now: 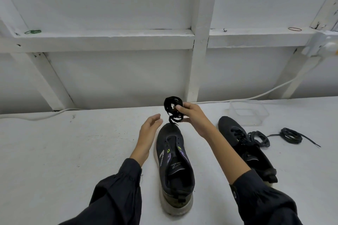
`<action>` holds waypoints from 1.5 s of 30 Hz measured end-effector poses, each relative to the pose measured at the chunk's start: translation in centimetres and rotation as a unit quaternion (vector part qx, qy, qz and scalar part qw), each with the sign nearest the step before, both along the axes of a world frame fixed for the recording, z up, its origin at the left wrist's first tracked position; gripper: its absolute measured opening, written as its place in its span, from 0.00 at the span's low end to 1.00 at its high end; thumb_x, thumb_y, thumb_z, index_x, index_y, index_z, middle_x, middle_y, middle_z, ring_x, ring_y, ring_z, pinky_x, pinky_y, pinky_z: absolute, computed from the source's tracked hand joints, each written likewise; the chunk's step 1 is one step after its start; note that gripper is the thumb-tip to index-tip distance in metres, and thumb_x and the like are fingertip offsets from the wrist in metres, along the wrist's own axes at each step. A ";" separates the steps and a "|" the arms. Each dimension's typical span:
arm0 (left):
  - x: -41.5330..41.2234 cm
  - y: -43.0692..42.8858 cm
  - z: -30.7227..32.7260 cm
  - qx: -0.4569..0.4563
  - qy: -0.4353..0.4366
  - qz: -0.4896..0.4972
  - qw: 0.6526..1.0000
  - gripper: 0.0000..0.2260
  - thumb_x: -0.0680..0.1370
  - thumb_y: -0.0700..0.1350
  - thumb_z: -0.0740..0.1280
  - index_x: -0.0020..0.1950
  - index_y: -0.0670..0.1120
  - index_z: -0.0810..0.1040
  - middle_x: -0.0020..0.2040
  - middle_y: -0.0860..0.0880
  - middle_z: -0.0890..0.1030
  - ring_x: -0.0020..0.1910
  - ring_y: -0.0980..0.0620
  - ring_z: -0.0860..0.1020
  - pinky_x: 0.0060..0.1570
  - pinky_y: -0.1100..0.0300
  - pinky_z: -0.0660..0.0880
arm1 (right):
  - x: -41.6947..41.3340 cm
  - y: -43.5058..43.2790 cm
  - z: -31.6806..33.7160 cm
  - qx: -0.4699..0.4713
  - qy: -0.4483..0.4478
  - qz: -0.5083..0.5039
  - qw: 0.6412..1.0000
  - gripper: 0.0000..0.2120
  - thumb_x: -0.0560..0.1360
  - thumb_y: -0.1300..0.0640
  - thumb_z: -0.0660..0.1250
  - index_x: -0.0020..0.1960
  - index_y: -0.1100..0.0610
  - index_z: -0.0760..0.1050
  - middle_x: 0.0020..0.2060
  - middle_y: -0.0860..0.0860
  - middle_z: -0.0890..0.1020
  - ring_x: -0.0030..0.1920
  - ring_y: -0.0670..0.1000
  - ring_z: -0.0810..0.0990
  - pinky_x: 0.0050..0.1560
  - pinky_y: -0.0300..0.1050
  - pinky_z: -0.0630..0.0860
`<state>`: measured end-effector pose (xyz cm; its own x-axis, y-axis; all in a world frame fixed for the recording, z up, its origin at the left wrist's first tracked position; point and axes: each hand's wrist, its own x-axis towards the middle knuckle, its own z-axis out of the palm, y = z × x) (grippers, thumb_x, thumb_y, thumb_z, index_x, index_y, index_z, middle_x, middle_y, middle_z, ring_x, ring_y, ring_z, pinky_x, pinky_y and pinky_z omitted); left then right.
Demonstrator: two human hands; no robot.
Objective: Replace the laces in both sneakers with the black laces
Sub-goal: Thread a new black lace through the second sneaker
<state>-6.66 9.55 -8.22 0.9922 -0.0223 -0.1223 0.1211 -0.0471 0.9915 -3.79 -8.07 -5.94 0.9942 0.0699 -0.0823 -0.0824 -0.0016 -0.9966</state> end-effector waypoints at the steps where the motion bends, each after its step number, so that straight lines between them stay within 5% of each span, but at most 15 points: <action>1: 0.2 -0.1 0.5 -0.008 -0.013 -0.006 1.000 0.14 0.80 0.46 0.64 0.66 0.48 0.75 0.62 0.55 0.78 0.61 0.60 0.74 0.56 0.68 0.66 | -0.3 0.2 0.5 0.003 -0.007 0.025 1.000 0.12 0.79 0.58 0.65 0.57 0.65 0.78 0.47 0.55 0.82 0.47 0.50 0.81 0.49 0.45 0.79; 3: 0.6 -0.5 1.2 -0.028 -0.041 -0.008 0.999 0.12 0.80 0.46 0.65 0.62 0.47 0.77 0.57 0.54 0.81 0.55 0.65 0.77 0.52 0.70 0.70 | -0.6 0.5 1.2 -0.001 -0.016 0.070 0.997 0.11 0.78 0.58 0.67 0.57 0.64 0.79 0.47 0.56 0.83 0.48 0.51 0.82 0.52 0.48 0.79; 6: 1.2 -0.5 1.7 -0.034 -0.079 0.036 0.996 0.09 0.80 0.43 0.65 0.58 0.43 0.80 0.51 0.48 0.83 0.51 0.58 0.80 0.54 0.63 0.75 | -0.7 0.8 1.4 -0.024 -0.019 0.084 0.996 0.10 0.75 0.59 0.71 0.55 0.63 0.80 0.46 0.55 0.84 0.48 0.51 0.83 0.54 0.52 0.79; 9: 1.6 -0.1 1.5 -0.041 -0.074 0.073 0.994 0.09 0.81 0.39 0.63 0.56 0.41 0.81 0.48 0.45 0.84 0.48 0.51 0.82 0.52 0.60 0.79 | -0.8 0.9 1.8 -0.008 -0.011 0.047 0.999 0.06 0.75 0.59 0.72 0.49 0.60 0.81 0.41 0.53 0.83 0.41 0.50 0.80 0.44 0.44 0.77; 17: 2.3 3.1 1.1 -0.098 -0.033 0.181 0.978 0.13 0.82 0.35 0.55 0.54 0.44 0.79 0.44 0.45 0.83 0.42 0.49 0.81 0.40 0.58 0.79 | 0.2 -1.6 2.9 0.122 0.005 -0.121 0.985 0.05 0.78 0.55 0.67 0.45 0.56 0.78 0.36 0.49 0.82 0.33 0.48 0.79 0.36 0.39 0.73; 25: 3.1 7.7 1.3 -0.144 -0.027 0.264 0.953 0.09 0.83 0.39 0.56 0.51 0.43 0.76 0.37 0.47 0.74 0.27 0.52 0.73 0.28 0.65 0.75 | 1.0 -6.9 3.7 0.202 -0.028 -0.324 0.924 0.08 0.82 0.55 0.60 0.47 0.54 0.76 0.38 0.50 0.80 0.26 0.45 0.75 0.27 0.35 0.70; 33: 2.8 10.0 1.1 -0.166 -0.009 0.300 0.939 0.13 0.83 0.37 0.55 0.49 0.46 0.79 0.39 0.48 0.75 0.31 0.52 0.69 0.30 0.65 0.73 | 1.2 -9.7 1.9 0.165 0.007 -0.385 0.908 0.04 0.80 0.59 0.62 0.51 0.58 0.75 0.41 0.51 0.78 0.30 0.50 0.75 0.27 0.37 0.69; 41: 1.8 10.3 -0.1 -0.131 0.016 0.236 0.963 0.11 0.83 0.39 0.57 0.59 0.46 0.77 0.53 0.46 0.80 0.37 0.50 0.74 0.42 0.58 0.74 | 1.5 -10.0 -0.8 0.049 0.054 -0.348 0.935 0.07 0.77 0.63 0.64 0.54 0.60 0.75 0.47 0.56 0.78 0.36 0.53 0.77 0.31 0.41 0.71; 45: 1.5 9.8 0.7 -0.123 0.017 0.179 0.976 0.12 0.83 0.42 0.58 0.63 0.44 0.77 0.55 0.46 0.82 0.34 0.50 0.72 0.44 0.57 0.74 | 2.0 -8.7 -0.8 -0.077 0.049 -0.300 0.950 0.07 0.75 0.62 0.66 0.52 0.59 0.73 0.49 0.55 0.72 0.46 0.55 0.74 0.40 0.49 0.76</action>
